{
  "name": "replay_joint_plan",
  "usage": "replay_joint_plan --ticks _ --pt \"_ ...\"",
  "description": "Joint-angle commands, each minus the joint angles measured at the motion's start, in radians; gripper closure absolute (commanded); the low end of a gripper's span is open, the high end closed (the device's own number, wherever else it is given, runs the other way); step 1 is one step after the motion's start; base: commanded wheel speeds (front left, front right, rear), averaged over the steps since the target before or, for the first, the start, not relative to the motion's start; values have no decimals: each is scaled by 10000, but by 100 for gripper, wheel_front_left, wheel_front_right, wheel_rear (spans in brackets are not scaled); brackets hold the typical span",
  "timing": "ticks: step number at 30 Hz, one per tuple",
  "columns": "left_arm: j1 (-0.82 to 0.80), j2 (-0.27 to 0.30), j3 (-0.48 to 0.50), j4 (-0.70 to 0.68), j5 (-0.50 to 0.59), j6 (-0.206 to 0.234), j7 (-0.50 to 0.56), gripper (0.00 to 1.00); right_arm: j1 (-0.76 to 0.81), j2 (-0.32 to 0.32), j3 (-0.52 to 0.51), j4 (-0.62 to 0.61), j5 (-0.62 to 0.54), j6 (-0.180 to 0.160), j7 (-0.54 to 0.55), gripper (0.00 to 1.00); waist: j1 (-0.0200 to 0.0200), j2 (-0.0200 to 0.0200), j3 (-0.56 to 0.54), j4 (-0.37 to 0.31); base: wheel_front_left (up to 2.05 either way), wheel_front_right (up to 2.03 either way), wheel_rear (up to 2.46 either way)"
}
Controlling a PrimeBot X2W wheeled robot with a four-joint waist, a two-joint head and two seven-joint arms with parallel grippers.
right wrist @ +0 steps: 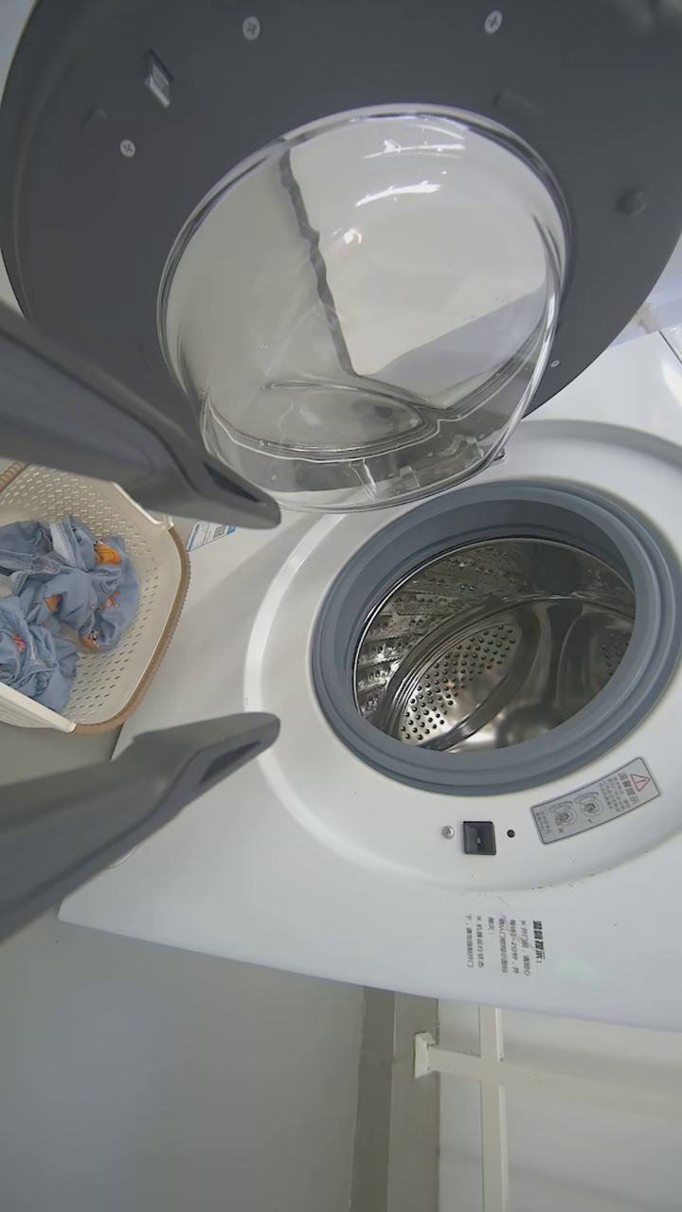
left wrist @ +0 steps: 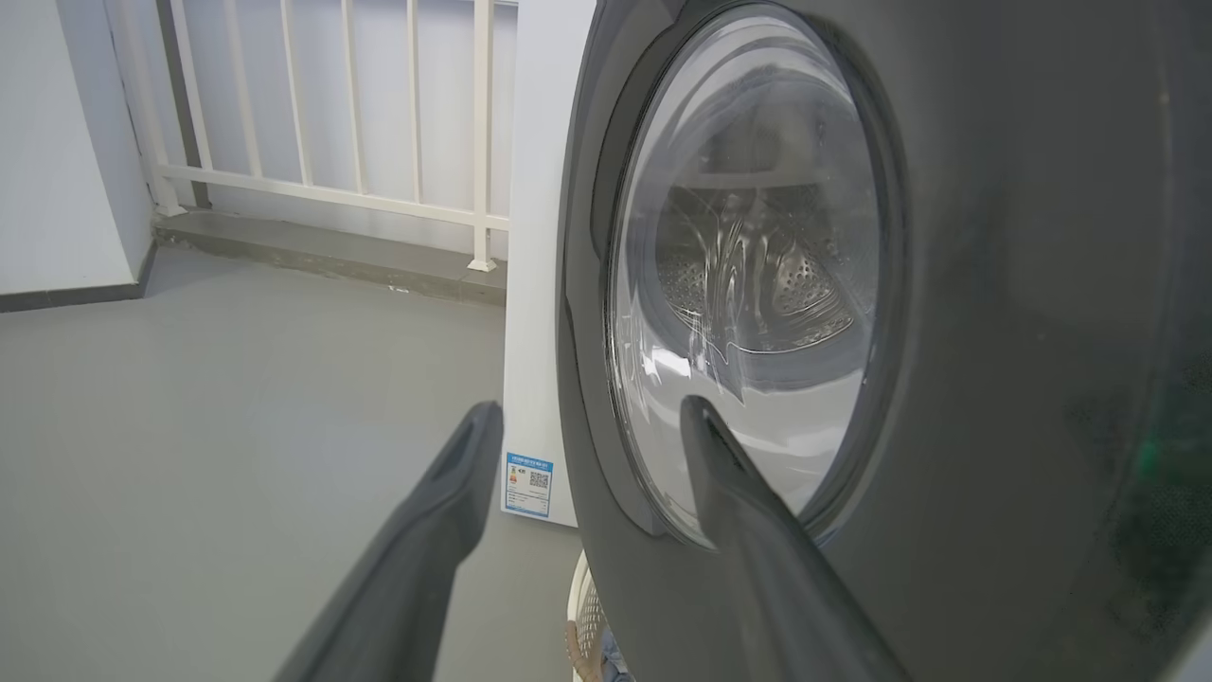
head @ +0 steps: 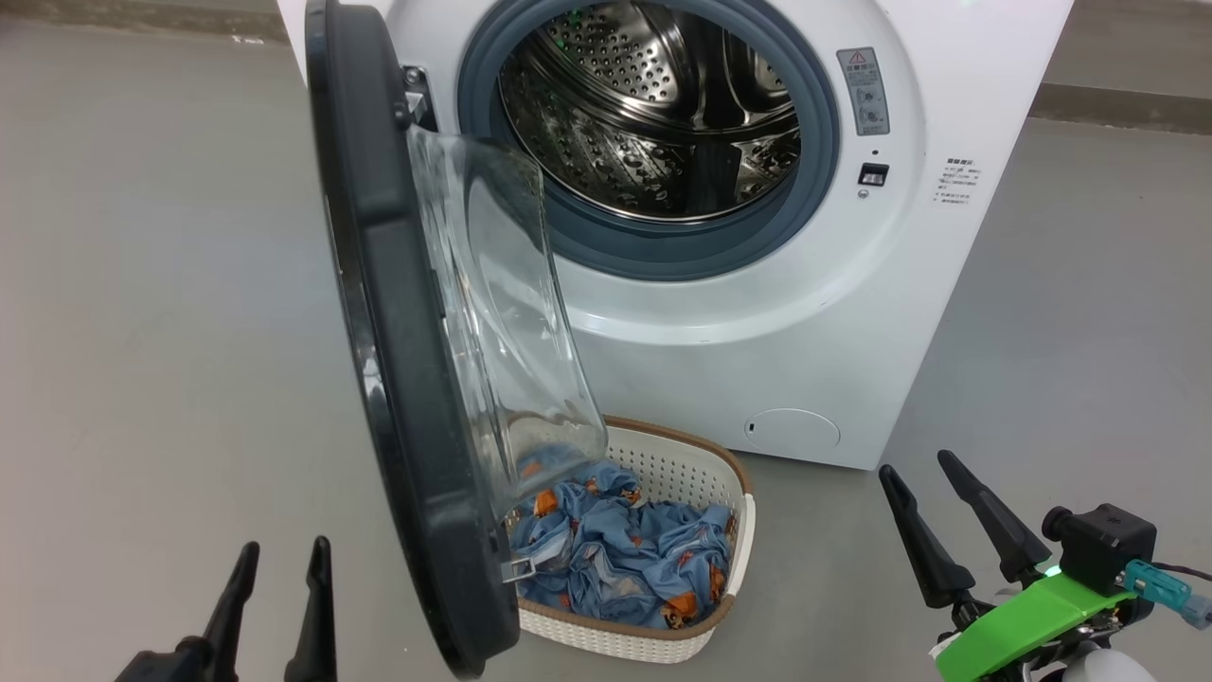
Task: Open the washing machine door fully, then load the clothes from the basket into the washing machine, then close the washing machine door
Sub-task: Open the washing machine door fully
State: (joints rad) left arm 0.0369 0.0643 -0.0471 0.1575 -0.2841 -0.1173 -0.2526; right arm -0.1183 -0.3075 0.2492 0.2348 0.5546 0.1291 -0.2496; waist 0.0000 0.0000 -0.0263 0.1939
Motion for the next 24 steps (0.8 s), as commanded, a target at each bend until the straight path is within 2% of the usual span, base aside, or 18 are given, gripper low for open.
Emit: replay_joint_plan --ticks 1,3,5,13,24 --pt "-341 107 369 -267 45 93 -92 42 -25 -52 152 -222 -143 16 -122 0 0 0 -1 -4 0 0 0" --pt "-356 106 388 -280 43 89 -92 67 -37 -49 167 -211 -132 16 -122 0 0 0 4 -3 0 0 0" --pt "-375 107 418 -303 41 87 -92 100 -47 -47 172 -197 -119 16 -122 0 0 0 6 1 0 0 0" --pt "-530 129 569 -824 91 86 -92 100 -61 -20 129 -207 -122 16 -122 0 0 0 -5 26 0 0 0" --pt "-919 392 808 -3059 313 169 -92 100 -95 21 200 -238 -97 16 -122 0 0 0 5 -42 0 0 0"
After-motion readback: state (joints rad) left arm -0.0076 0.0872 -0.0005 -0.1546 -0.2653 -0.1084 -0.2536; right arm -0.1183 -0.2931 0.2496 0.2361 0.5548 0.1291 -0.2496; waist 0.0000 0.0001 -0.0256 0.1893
